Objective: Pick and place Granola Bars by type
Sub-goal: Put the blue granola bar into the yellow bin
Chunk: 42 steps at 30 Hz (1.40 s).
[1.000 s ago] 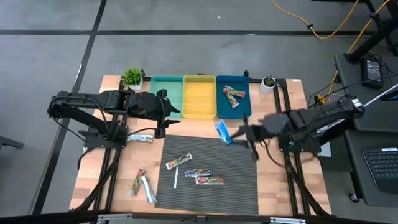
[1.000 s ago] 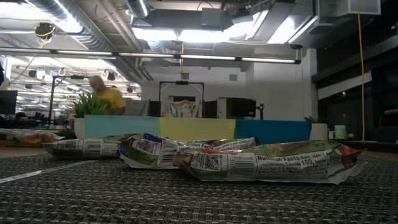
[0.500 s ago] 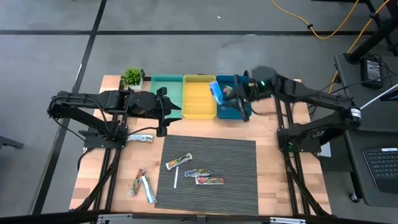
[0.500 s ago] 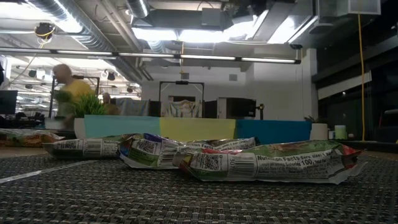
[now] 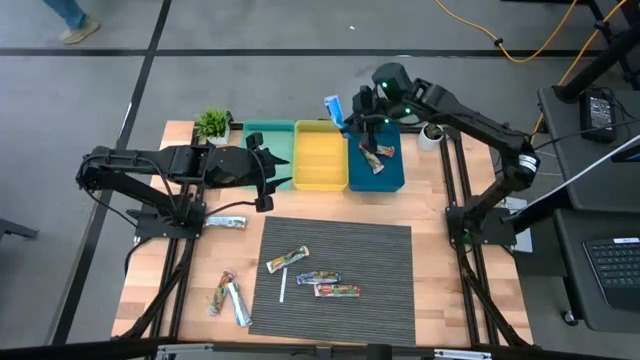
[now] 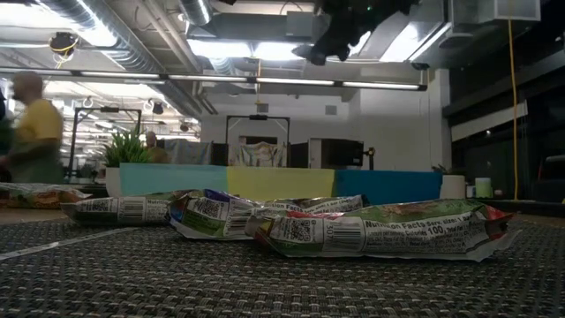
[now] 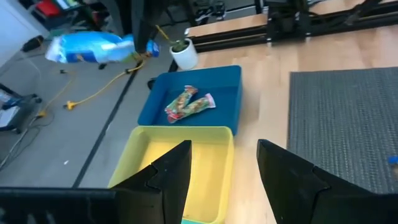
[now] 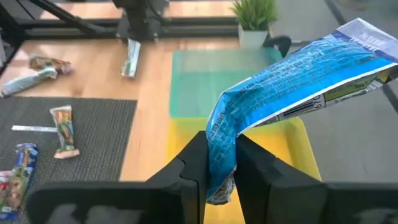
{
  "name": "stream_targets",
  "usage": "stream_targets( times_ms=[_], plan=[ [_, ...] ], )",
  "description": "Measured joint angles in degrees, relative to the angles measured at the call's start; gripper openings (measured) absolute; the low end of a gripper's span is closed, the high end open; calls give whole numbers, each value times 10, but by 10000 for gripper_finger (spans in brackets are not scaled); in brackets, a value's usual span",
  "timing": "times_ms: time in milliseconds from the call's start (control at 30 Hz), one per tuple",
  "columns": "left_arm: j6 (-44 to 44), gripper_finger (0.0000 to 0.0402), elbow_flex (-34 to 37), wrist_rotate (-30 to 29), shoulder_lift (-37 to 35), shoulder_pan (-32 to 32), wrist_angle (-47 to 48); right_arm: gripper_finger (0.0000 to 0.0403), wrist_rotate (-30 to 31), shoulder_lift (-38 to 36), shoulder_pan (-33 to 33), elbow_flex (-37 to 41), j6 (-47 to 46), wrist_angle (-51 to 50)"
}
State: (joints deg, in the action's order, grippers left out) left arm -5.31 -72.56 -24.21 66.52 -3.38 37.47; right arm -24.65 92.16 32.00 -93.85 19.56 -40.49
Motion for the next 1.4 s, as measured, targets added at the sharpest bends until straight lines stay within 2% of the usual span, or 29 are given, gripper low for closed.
stream_targets(
  times_ms=[233,567,733,1400],
  plan=[
    [17,175,0,-1,0,0,0,66,-1,47,18,-1,5,-2],
    [26,175,0,-2,0,0,0,66,3,185,39,0,30,38],
    [28,175,0,-2,0,0,0,66,34,231,37,0,30,37],
    [30,175,0,-2,0,0,1,67,41,265,38,0,34,37]
  ],
)
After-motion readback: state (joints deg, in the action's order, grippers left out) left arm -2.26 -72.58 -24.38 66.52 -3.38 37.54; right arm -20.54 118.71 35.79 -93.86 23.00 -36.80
